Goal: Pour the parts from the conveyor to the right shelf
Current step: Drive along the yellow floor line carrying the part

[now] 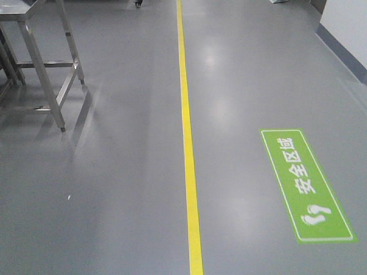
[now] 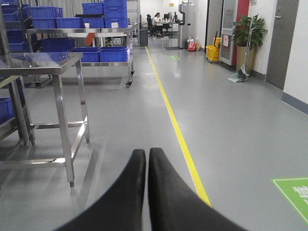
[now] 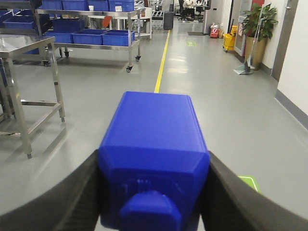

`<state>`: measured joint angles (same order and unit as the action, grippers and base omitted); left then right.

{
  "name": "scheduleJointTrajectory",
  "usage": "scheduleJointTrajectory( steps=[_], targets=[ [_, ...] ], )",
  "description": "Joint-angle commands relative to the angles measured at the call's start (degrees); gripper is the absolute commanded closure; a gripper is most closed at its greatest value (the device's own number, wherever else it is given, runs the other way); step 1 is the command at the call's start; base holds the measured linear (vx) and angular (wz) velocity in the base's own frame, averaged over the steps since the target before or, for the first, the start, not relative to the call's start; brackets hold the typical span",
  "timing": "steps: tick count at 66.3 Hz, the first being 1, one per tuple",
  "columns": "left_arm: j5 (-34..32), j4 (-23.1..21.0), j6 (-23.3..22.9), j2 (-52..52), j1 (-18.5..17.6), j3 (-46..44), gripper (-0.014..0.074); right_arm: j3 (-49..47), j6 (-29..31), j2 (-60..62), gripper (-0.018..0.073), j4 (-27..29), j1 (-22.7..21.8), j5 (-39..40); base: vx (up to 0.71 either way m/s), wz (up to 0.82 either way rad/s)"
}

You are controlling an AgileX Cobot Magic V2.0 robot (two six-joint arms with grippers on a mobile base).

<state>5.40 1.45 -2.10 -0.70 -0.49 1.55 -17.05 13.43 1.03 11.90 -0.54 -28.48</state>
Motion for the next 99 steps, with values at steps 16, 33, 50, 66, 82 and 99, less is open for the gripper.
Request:
scheduleJointTrajectory(
  steps=[16,33,50,66,82,99],
  targets=[
    [-4.1,-0.4,-0.4,-0.7,-0.3,-1.1,0.0603,-1.4,0.2,0.1,0.0561,0.2,-0.2,4.3,0.69,0.03],
    [-4.1,-0.4,-0.4,-0.7,-0.3,-1.1,0.0603,-1.4,0.2,0.1,0.0561,0.2,-0.2,4.4,0.71,-0.04],
    [-4.1,-0.4,-0.4,-0.7,-0.3,-1.1,0.0603,-1.4,0.2,0.1,0.0561,0.2,-0.2,4.4,0.72,-0.02],
    [-4.1,-0.4,-0.4,-0.7,-0.3,-1.1,0.0603,-1.4,0.2,0.1,0.0561,0.2,-0.2,4.4,0.75,0.06],
    [-4.1,-0.4,-0.4,-0.7,-0.3,-1.1,0.0603,-1.4,0.2,0.1,0.0561,0.2,-0.2,4.4,0.75,0.09],
    [-4.1,-0.4,-0.4,-0.7,-0.3,-1.1,0.0603,-1.4,0.2,0.1,0.0561,0.2,-0.2,4.4,0.72,0.09]
  ],
)
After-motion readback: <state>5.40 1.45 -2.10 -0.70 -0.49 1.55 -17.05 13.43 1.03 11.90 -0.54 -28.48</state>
